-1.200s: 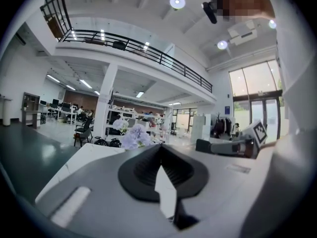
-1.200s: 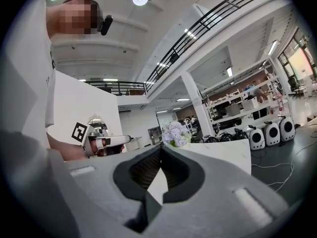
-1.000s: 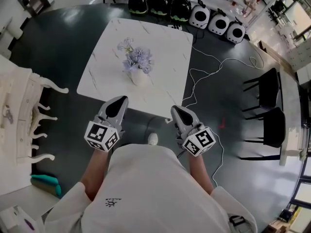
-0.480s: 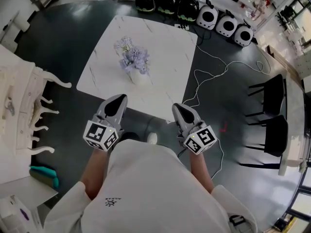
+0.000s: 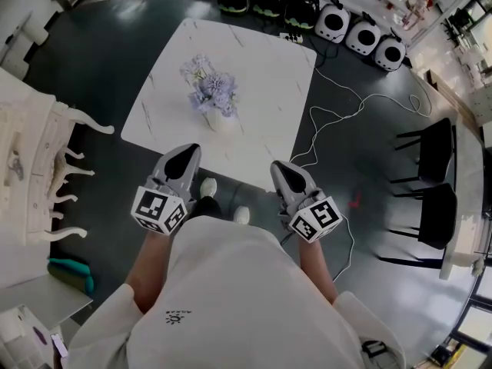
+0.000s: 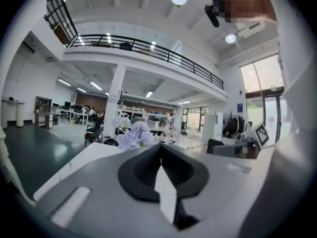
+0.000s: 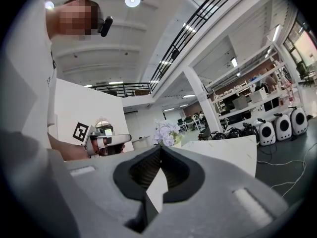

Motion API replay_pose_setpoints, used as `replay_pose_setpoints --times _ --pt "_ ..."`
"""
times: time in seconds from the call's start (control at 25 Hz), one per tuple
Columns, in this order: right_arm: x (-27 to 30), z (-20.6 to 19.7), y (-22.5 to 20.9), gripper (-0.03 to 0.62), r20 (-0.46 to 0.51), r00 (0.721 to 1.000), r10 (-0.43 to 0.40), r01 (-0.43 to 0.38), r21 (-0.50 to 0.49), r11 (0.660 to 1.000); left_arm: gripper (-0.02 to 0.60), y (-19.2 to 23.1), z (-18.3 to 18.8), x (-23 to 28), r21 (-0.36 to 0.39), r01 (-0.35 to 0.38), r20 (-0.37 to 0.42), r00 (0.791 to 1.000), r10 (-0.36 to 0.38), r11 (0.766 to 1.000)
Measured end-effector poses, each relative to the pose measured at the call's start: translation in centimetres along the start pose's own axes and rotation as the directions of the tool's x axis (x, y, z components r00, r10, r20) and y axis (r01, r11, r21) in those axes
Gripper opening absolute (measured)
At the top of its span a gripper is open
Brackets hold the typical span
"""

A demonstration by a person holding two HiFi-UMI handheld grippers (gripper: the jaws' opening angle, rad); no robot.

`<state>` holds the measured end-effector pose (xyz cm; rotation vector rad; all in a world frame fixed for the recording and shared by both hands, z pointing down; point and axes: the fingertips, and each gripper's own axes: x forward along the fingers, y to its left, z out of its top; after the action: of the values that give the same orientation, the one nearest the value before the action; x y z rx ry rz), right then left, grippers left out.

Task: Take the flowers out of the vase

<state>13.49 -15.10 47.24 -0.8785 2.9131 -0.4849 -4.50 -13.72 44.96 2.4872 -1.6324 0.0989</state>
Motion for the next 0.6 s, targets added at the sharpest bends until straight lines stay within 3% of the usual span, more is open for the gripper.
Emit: replay_pose_setpoints --times 0.6 --pt "5.5 1.4 -0.3 0.0 0.016 0.999 -0.042 0.042 -0.019 0.999 -0.01 5.0 -0.7 4.1 -0.005 0.056 -0.021 0.998 -0.056 0.998"
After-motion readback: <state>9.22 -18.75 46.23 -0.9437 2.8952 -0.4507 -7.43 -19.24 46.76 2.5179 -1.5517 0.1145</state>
